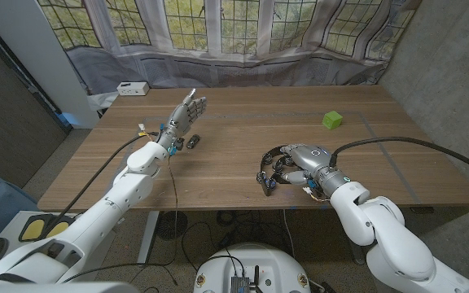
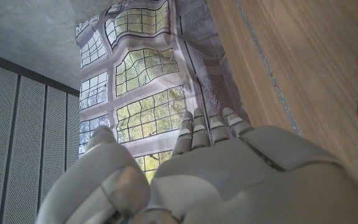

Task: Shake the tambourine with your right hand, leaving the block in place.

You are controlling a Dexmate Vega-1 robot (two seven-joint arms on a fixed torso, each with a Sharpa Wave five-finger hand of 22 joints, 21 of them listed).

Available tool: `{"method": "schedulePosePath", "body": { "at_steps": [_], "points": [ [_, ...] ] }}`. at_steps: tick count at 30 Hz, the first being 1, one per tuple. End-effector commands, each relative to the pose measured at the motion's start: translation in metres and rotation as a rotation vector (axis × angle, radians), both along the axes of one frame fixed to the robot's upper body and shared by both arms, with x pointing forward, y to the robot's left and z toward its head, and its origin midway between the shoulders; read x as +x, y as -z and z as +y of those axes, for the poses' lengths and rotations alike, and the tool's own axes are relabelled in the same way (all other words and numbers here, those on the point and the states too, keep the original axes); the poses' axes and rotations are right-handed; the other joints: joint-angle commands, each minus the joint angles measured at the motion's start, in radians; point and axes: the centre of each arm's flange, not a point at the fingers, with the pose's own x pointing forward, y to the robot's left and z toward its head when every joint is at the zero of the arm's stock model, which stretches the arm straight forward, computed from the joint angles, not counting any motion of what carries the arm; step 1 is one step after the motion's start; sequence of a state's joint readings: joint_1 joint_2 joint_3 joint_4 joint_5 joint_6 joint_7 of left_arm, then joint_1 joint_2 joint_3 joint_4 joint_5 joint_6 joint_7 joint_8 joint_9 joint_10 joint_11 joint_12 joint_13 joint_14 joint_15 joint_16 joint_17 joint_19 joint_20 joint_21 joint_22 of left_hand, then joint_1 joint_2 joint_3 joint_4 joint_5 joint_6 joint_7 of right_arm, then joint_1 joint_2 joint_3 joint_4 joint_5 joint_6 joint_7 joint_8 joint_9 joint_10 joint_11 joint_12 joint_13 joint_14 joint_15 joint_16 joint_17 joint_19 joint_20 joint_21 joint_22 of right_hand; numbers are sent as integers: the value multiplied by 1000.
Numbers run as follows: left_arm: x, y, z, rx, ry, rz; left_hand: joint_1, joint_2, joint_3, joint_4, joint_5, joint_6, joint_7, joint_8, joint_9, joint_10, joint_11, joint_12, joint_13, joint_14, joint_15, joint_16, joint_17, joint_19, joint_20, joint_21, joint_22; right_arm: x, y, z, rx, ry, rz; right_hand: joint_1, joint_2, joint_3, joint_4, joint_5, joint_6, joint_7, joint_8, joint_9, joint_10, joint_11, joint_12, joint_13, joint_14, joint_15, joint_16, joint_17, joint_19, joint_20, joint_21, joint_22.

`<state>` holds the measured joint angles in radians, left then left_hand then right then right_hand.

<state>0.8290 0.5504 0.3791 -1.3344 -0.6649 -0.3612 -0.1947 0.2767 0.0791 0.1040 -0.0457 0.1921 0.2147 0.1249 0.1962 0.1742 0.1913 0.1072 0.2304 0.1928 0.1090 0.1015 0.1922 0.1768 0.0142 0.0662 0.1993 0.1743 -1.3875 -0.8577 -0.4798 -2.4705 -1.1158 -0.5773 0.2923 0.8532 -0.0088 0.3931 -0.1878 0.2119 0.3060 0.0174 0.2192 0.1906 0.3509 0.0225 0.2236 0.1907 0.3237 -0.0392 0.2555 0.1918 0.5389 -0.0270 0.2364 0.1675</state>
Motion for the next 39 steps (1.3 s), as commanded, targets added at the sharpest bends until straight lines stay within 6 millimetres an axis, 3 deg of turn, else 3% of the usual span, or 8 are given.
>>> {"method": "schedulePosePath", "body": {
  "at_steps": [1,12,24,39],
  "points": [
    [-4,1,3,0,-5,0,7,2,3,-9,-3,5,0,3,5,9,-2,-1,5,8,3,0,3,-5,6,-2,4,8,0,4,-38,-12,55,44,-1,21,2,12,22,0,7,2,21,1,-5,2,21,-3,0,5,37,-5,6,2],
    [-6,-1,6,3,-5,-11,8,4,4,-10,-3,8,-1,3,5,9,-1,-2,5,9,4,0,3,-5,7,-2,4,15,2,12,-70,1,42,76,4,38,17,13,70,4,16,2,74,1,2,3,90,-9,18,16,100,-19,13,4],
    [-4,-5,3,4,1,-18,8,4,5,-12,-4,11,-3,2,6,8,-2,-4,5,9,7,-1,3,-9,12,-3,4,23,4,9,-74,19,42,50,-4,27,37,5,135,2,32,2,129,8,11,5,121,-4,27,29,128,-16,10,3],
    [0,0,2,6,2,-7,9,5,6,-13,-4,12,-1,0,6,8,2,-5,5,8,6,-2,3,-9,12,-3,4,34,13,6,-73,64,92,73,-6,29,25,4,150,-1,31,2,145,3,9,5,139,-12,33,33,153,-23,11,3]
  ]
}}
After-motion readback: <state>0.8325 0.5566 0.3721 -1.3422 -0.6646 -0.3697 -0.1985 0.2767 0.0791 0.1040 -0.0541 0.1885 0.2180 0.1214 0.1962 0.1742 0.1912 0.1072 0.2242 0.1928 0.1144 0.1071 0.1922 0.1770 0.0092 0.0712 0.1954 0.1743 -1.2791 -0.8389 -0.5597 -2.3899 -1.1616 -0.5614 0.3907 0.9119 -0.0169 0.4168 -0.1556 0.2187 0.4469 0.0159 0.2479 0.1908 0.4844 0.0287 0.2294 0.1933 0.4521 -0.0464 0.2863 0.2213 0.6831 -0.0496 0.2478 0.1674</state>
